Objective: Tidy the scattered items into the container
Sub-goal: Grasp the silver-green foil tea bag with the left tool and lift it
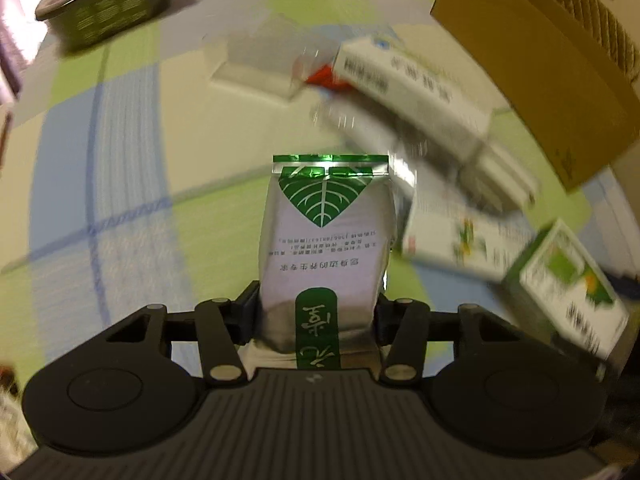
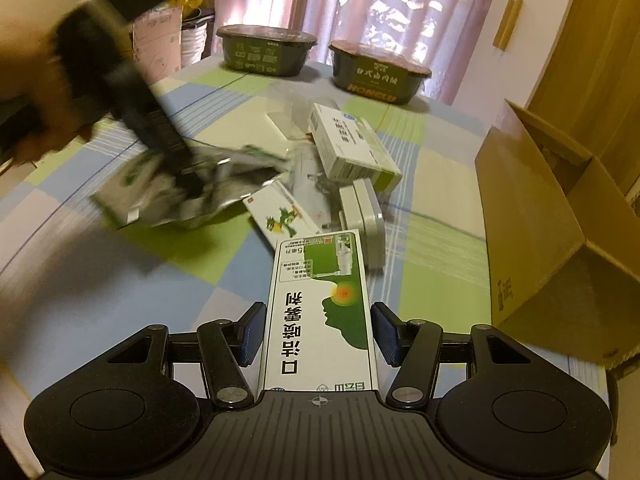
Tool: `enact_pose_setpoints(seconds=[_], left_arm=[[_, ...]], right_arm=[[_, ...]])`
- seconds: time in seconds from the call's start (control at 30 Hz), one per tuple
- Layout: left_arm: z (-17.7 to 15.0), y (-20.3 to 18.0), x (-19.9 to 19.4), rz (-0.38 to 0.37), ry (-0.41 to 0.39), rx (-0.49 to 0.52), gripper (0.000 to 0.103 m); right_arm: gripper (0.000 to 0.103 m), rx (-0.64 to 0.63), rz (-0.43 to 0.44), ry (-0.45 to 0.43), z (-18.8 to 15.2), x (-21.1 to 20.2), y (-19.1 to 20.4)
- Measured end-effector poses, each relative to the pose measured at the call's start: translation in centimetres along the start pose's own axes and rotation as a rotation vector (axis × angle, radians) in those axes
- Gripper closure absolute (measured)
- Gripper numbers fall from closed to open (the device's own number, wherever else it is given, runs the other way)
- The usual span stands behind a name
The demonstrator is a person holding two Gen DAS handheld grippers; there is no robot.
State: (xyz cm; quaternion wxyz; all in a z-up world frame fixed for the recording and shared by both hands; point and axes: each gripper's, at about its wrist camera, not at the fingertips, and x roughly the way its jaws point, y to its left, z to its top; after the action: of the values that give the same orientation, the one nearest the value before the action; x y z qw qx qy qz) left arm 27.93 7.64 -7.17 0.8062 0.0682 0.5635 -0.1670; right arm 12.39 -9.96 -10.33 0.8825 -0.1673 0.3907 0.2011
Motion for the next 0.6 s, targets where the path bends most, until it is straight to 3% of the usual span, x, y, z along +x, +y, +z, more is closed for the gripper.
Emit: enact_pose_setpoints(seconds=[0.13, 0.2, 0.37, 0.6], left_arm=[[-3.4, -1.4, -1.3, -0.003, 0.058, 0.022, 0.053], [-3.9, -2.0, -1.4, -0.004, 0.075, 0.038, 0.044], [-2.3, -2.6, -1.5, 0.0, 0.119, 0.089, 0.038], [-1.0, -3.3, 0.8, 0.003, 0.265, 0.182, 0.032]], right_arm=[[0.044, 0.042, 0.028, 0.06, -1.0, -0.6, -0.1], [0.044, 0.055, 0.034, 0.091, -1.6, -0.6, 0.0], [0.044, 0.087, 0.04, 0.138, -2.2, -0.5, -0.2], [0.044, 0.105, 0.043, 0.178, -2.3, 0.4, -0.8]])
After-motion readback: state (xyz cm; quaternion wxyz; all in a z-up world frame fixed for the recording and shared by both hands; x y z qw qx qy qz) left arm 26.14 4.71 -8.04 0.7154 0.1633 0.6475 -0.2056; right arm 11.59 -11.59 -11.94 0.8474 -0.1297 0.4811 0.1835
